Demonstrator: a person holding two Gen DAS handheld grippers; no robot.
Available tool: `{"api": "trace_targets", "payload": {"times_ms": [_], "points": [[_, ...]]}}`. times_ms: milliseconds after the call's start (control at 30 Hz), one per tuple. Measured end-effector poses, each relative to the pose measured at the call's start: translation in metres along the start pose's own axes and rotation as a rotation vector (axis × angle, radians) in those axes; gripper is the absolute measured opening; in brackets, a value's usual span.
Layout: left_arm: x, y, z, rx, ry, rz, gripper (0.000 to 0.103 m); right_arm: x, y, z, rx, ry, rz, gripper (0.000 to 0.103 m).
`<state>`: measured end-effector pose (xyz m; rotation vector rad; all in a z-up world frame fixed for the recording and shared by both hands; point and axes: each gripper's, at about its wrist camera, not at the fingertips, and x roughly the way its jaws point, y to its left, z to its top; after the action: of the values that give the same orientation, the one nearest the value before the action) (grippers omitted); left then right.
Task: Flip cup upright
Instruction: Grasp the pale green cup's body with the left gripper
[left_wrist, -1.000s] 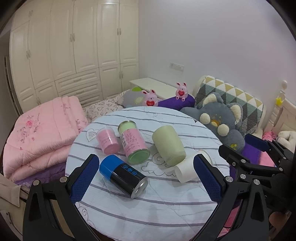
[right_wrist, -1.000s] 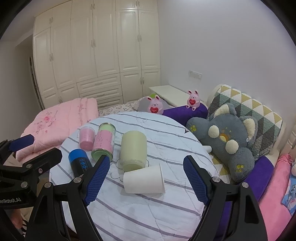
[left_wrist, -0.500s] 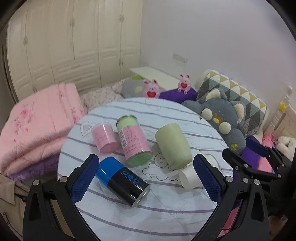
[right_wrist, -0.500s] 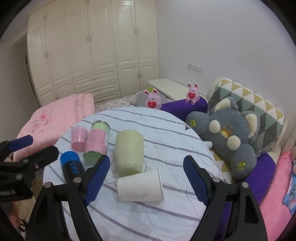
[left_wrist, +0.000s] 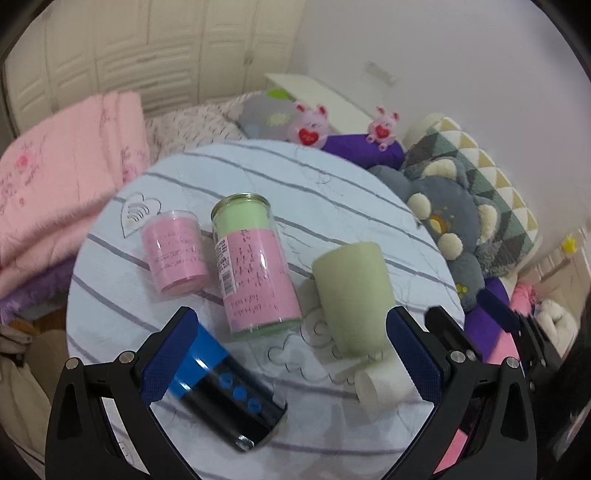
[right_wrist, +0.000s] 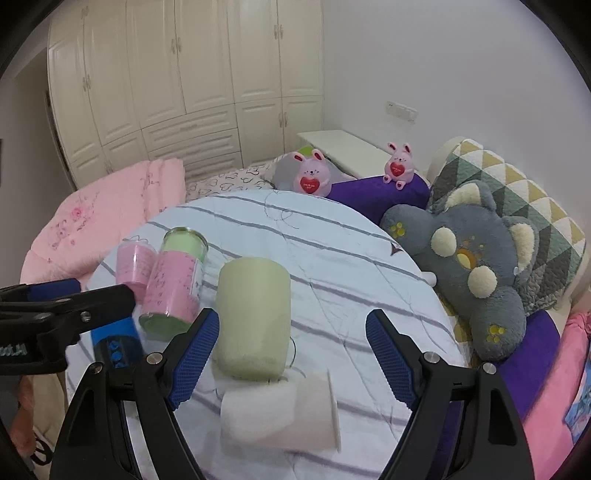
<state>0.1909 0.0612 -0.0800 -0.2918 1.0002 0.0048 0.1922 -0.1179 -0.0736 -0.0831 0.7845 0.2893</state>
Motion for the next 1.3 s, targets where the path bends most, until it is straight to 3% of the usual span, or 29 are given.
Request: {"api": "trace_targets", "payload": {"times_ms": [233, 433, 667, 967, 1033, 1067, 1300], "points": [[0.043, 0.009, 0.022, -0.076, 0.106, 0.026, 0.103, 0.023, -0.011, 0.01, 0.02, 0.023, 0.028, 0.083], [0.055, -0.012, 0.032, -0.073, 0.151, -0.063, 0.103, 0.032, -0.024, 0.014, 0.035, 0.056, 0.047, 0.083], [0.082, -0.051, 0.034, -0.081, 0.248, -0.09, 0.103, 0.032, -0.052, 0.006, 0.042, 0.075, 0.009, 0.083], [0.129, -0.073, 0.033, -0.071, 0.388, 0.007, 0.101, 0.047, -0.075, 0.002, 0.055, 0.108, 0.04, 0.083], [0.136, -0.075, 0.033, -0.06, 0.4, 0.041, 0.085, 0.051, -0.077, 0.001, 0.056, 0.116, 0.049, 0.083], [0.137, -0.076, 0.033, -0.046, 0.399, 0.069, 0.08, 0.052, -0.08, 0.001, 0.058, 0.117, 0.053, 0.083], [0.134, -0.103, 0.049, 0.173, 0.298, 0.15, 0.08, 0.065, -0.095, 0.006, 0.084, 0.115, 0.075, 0.083]]}}
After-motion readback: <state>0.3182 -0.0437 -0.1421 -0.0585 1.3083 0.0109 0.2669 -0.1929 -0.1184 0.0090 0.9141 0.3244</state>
